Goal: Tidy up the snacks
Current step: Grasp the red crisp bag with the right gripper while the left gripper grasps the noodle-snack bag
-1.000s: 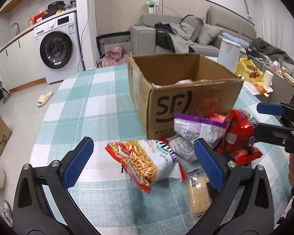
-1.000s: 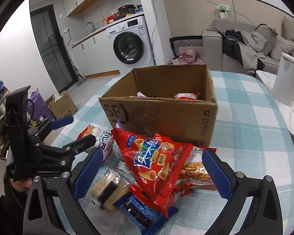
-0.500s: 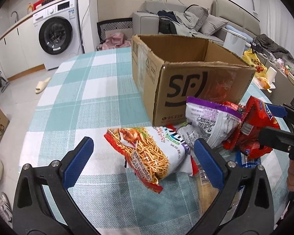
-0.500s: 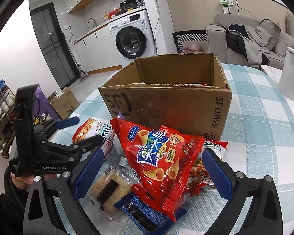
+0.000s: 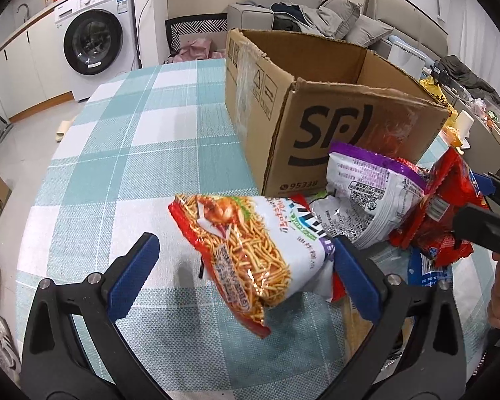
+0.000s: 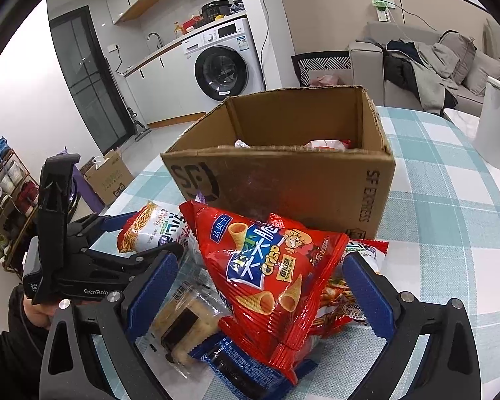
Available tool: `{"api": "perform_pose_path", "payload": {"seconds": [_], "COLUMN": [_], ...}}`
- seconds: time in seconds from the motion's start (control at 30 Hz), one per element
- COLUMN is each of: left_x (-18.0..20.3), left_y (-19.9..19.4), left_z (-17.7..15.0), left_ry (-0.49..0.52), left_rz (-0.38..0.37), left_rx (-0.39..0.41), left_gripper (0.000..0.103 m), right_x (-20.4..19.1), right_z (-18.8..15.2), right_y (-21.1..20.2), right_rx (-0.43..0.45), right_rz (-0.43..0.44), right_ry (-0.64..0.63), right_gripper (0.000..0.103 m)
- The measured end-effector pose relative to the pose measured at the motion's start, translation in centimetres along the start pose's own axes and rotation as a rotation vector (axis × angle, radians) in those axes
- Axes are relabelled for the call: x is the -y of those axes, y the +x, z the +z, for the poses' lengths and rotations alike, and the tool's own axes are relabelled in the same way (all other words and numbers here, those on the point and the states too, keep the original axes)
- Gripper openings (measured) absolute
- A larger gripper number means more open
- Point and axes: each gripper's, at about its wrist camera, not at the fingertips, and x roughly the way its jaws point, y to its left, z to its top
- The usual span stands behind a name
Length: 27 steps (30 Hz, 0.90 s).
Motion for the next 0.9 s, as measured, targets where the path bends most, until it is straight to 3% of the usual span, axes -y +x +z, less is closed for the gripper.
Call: {"api": "perform_pose_path", "payload": {"seconds": [0.1,0.2,0.33,0.43,0.7,0.9], "left_x": [0.1,0.3,0.9,1.4,1.8,2.0], "left_y": [0.3,0.3,0.0,-0.3,-1.4,-2.9], "left_z": [-0.1,-0.2,-0.5,-0.7,-0.8,-0.6], "left_ry": [0.004,0.012,0.028,0.055,0.067,0.073], "left_rz": [-0.006,-0.032,-0.078,-0.076,-0.097,-0.106], "left_rx": [-0.005,-0.011,-0.01,0.005,0.023,0.052], "left_gripper": [0.101,0.092,0.07,0.064,0.06,0.06], "right_x": [-0.2,-0.5,-0.5,-0.5,-0.6,-0.5], "right_z": [0.0,0.0,-0.1,-0.2,-0.4,-0.5], "right_y": [0.1,0.3,0.6,0.5,0.3,-0.2], "right_rx": [0.0,-0.001,-0.007,-0.005,0.002,0.024], "right_rz": [-0.009,-0.027,-0.046,-0.04,-0.019,-0.008], "right_ry": [-0.011,-0.029,-0.044,-0.045,-0.059,-0.057], "right_gripper": [0.097,0.092,0.08,0.074,0.058,0.056]}}
